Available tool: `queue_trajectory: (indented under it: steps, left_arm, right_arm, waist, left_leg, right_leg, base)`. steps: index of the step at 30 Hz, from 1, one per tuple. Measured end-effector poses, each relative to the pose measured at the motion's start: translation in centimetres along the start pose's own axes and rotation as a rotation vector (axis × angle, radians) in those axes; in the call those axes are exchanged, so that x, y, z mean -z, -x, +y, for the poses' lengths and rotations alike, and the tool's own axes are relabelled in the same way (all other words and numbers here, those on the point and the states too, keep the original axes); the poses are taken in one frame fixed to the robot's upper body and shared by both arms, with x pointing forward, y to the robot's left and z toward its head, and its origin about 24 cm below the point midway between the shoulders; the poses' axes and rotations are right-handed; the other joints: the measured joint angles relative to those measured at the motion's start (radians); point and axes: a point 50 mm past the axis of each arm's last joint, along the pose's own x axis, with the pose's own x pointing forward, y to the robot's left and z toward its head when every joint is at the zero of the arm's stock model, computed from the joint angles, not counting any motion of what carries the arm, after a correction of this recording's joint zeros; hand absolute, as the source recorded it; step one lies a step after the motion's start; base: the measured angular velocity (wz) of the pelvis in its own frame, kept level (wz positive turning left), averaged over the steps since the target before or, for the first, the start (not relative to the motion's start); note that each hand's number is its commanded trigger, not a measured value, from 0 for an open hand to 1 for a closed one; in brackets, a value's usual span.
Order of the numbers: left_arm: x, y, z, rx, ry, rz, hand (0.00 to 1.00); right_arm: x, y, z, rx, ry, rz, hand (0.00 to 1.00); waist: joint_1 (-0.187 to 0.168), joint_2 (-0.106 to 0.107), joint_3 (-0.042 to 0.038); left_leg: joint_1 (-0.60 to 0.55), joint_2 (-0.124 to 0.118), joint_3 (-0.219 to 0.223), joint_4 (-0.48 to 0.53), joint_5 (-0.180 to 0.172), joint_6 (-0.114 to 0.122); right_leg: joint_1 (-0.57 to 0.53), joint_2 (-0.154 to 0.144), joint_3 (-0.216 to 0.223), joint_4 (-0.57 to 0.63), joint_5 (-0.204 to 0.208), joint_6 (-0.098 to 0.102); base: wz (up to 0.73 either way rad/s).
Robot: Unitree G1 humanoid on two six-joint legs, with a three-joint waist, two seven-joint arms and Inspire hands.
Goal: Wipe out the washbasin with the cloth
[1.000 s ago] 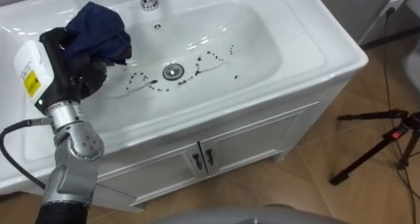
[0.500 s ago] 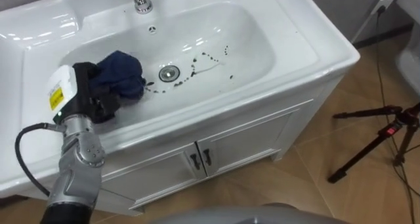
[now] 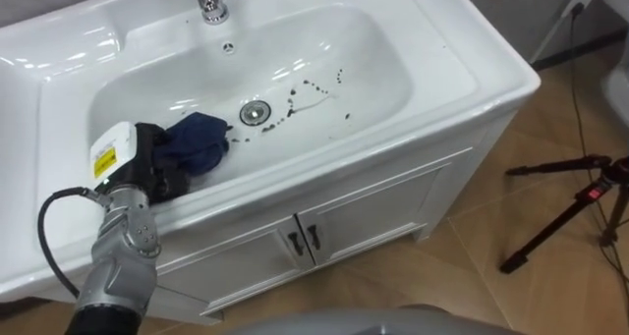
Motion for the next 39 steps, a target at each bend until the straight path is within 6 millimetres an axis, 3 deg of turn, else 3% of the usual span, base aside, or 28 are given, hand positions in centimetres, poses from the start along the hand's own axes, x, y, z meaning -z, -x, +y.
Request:
queue_trajectory:
  steps: [21,28,39]
  left_arm:
    - [0.5,-0.4,-0.7,0.045,-0.186,0.027,1.00]
    - [-0.3,-1.1,-1.5,0.075,-0.201,0.034,1.00]
    - [-2.7,-1.8,-2.5,0.086,-0.219,-0.007,1.00]
  right_arm:
    - [0.2,0.1,-0.6,0.067,0.013,0.014,0.00]
    - [0.0,0.1,-0.6,0.083,0.029,0.021,0.00]
    - [-0.9,0.1,-0.4,0.089,0.011,-0.013,0.00]
  waist:
    - [-0.024,-0.006,0.0001]
    - [-0.026,-0.011,-0.0032]
    - [-0.061,-0.028,-0.0062]
  left_leg:
    - [-0.001,0.003,0.083,0.010,0.000,0.000]
    - [0.002,0.004,0.103,0.012,0.000,0.000]
    - [-0.018,0.001,0.105,0.012,0.001,0.000]
  right_leg:
    - [-0.008,0.002,0.026,-0.003,0.000,0.001]
    - [-0.008,0.002,0.034,0.002,0.001,0.003]
    - [-0.028,-0.001,0.038,0.001,0.005,0.009]
  base:
    - [-0.03]
    - [0.00]
    - [0.02]
